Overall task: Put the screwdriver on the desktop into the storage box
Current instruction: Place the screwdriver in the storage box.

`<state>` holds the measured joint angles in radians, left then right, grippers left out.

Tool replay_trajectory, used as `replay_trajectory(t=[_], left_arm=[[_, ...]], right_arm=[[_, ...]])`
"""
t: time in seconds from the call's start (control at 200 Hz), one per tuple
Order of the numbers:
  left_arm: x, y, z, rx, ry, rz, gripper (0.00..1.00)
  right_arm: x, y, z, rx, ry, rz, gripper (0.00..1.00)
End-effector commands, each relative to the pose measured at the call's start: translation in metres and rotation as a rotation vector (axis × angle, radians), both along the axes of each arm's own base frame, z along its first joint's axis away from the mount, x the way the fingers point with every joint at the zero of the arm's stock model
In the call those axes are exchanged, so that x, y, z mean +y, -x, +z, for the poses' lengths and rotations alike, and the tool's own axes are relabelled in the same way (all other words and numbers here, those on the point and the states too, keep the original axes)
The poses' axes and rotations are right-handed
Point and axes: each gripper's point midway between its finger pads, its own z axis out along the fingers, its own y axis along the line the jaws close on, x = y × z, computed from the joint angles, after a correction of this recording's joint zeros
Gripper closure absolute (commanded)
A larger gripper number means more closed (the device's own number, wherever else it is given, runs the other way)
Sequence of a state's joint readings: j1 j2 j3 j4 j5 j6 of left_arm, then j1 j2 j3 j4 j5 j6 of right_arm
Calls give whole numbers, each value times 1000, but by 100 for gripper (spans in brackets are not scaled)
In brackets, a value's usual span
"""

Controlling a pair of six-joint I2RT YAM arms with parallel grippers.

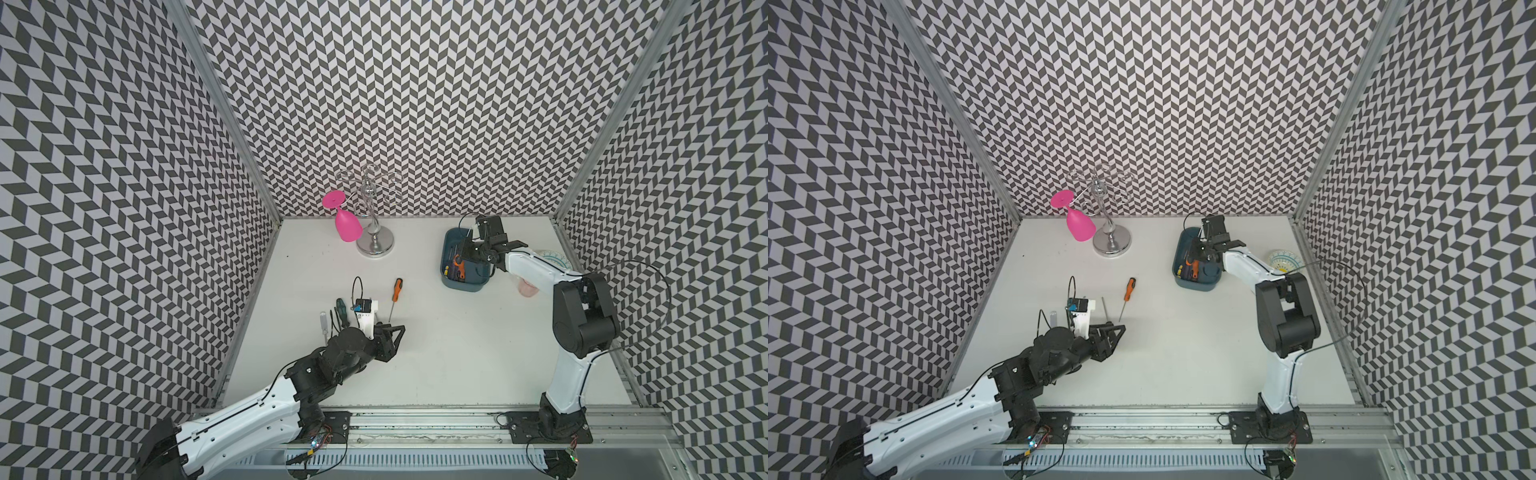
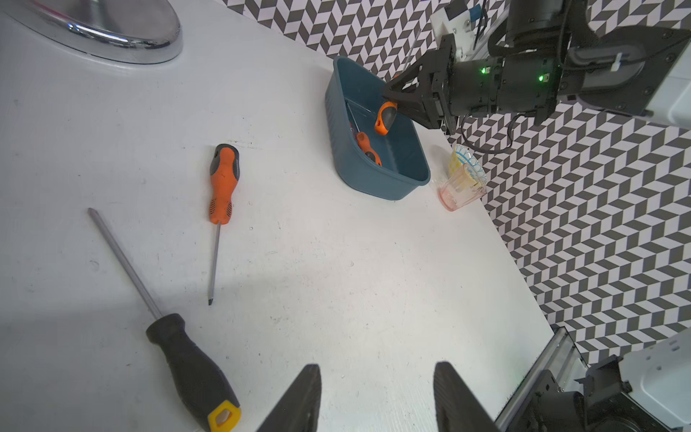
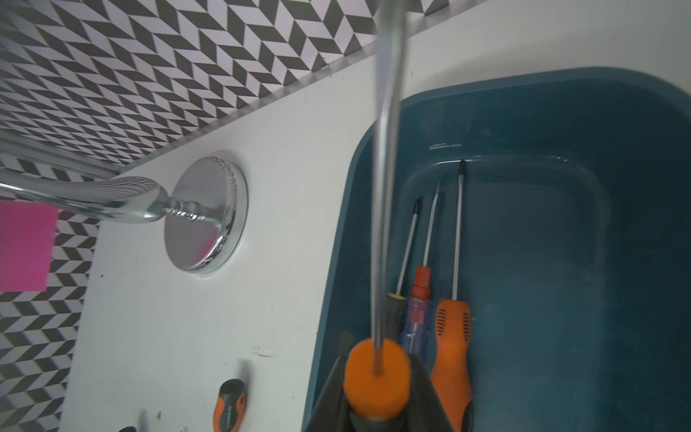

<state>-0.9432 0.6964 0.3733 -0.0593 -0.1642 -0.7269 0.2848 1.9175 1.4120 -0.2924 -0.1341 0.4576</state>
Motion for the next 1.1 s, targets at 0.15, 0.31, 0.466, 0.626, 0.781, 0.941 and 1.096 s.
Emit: replay_trajectory(t=[0.15, 0.31, 0.466, 0.626, 0.781, 0.941, 1.096], left_arm=[[4, -4, -7, 16, -27, 15, 48], [1, -4, -13, 33, -37, 6, 48], [1, -5, -15, 39, -37, 7, 48], [1, -5, -18, 46, -31, 8, 48], [1, -5, -19, 51, -33, 8, 48], [-1, -6, -21, 56, -30, 5, 48], [-2, -6, -23, 60, -33, 3, 48]], right_arm=[[-25, -2, -27, 43, 136, -49, 86], [-32, 0, -38, 68, 151, -61, 86], [-40, 1, -49, 91, 162, -67, 85], [-42, 4, -60, 117, 160, -63, 84], [-44, 7, -63, 126, 165, -61, 83], [-44, 8, -65, 131, 162, -51, 81], [-43, 12, -79, 163, 163, -39, 78]])
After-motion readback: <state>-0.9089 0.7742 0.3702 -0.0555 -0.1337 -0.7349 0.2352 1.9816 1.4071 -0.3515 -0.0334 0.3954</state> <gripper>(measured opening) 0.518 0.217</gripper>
